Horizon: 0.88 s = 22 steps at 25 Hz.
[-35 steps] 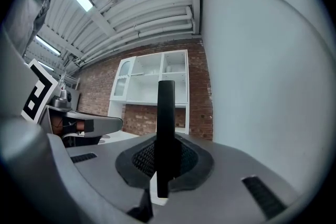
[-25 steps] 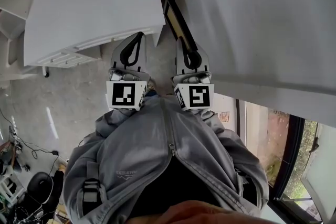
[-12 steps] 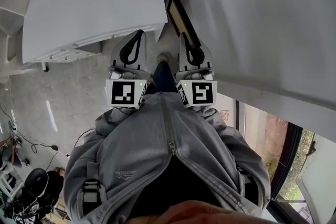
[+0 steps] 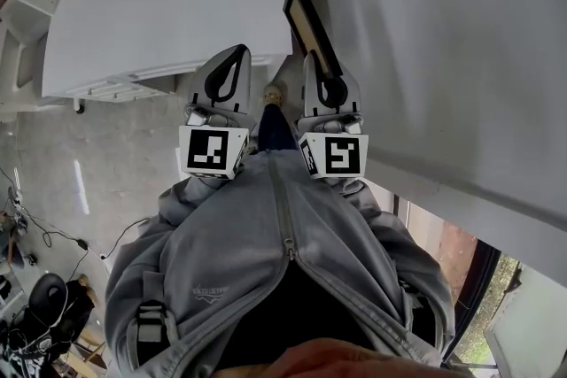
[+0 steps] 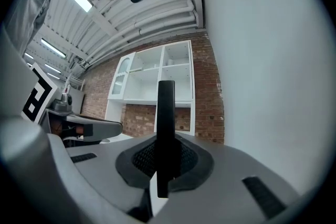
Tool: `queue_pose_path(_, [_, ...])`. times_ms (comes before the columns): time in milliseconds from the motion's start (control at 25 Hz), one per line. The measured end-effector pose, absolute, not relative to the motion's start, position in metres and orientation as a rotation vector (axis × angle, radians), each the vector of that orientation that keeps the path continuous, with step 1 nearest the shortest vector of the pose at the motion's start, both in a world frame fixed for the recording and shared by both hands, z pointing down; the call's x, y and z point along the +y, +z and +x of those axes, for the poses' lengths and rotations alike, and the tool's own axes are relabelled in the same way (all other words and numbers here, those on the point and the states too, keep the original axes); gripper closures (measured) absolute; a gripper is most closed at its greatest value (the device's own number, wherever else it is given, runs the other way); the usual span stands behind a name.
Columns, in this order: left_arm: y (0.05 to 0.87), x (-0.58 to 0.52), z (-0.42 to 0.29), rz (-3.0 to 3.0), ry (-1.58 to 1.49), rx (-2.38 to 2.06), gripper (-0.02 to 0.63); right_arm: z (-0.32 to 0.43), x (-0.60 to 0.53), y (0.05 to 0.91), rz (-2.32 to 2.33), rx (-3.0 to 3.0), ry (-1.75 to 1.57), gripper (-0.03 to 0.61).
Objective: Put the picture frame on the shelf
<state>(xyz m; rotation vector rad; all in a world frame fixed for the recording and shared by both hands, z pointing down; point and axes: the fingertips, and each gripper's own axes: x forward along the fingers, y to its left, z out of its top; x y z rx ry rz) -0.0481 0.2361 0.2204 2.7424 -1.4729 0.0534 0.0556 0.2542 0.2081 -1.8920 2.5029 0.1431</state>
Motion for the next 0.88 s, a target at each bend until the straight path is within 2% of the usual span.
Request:
queue_pose_path(240, [0.215, 0.19, -0.037, 2.718, -0.039, -1.535, 0.606, 0.064, 0.204, 0.223, -1.86, 2.533, 0.135, 0.545])
queue_pose_path(880, [0.221, 0.023, -0.018, 2.636, -0.01, -1.556, 0.606, 0.07, 0.032, 0.226, -1.815, 2.643, 0.125, 0.545])
